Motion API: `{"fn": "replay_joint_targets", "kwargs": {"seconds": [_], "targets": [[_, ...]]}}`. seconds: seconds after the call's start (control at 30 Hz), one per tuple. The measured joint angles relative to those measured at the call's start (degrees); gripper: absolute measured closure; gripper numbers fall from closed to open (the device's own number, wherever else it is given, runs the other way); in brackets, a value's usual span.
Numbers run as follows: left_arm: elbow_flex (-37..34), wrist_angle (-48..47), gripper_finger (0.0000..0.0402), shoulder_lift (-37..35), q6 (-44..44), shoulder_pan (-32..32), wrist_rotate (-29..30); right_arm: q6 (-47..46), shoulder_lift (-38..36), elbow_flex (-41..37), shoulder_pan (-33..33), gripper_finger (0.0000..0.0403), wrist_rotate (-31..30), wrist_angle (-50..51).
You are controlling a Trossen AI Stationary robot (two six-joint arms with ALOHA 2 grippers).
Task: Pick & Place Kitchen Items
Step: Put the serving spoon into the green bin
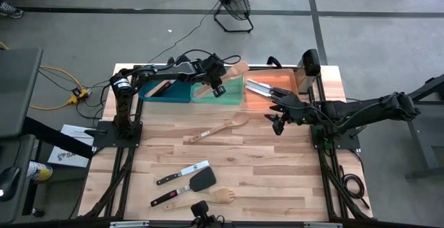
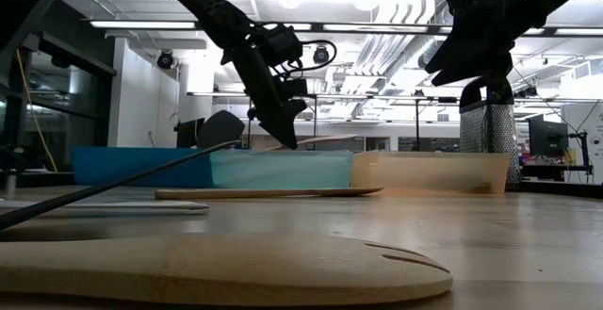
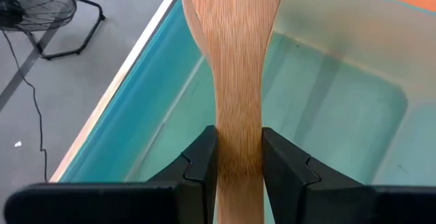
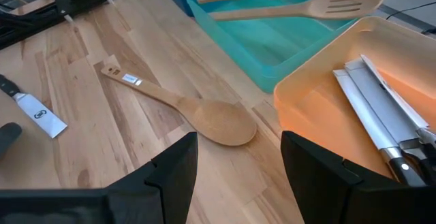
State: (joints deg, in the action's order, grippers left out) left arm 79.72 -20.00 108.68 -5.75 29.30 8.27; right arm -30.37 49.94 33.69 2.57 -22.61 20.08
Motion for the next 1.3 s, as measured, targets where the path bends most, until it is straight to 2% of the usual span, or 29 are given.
{"fn": "replay_joint_targets", "kwargs": {"seconds": [0.9, 1.23, 1.3], "targets": [[-1.91, 0.8, 0.0318, 2.51, 3.27, 1.84, -7.51, -1.51, 0.0, 0.0, -0.01, 0.02, 0.2, -0.15], [-1.86, 0.68, 0.0317, 2.86, 4.57, 1.84, -7.37, -1.36, 0.0, -0.02, -0.02, 0.02, 0.26, -0.11], [-1.86, 0.63, 0.0293, 2.9, 4.77, 1.84, -7.31, -1.33, 0.0, 0.0, 0.0, 0.02, 0.28, -0.12]]}}
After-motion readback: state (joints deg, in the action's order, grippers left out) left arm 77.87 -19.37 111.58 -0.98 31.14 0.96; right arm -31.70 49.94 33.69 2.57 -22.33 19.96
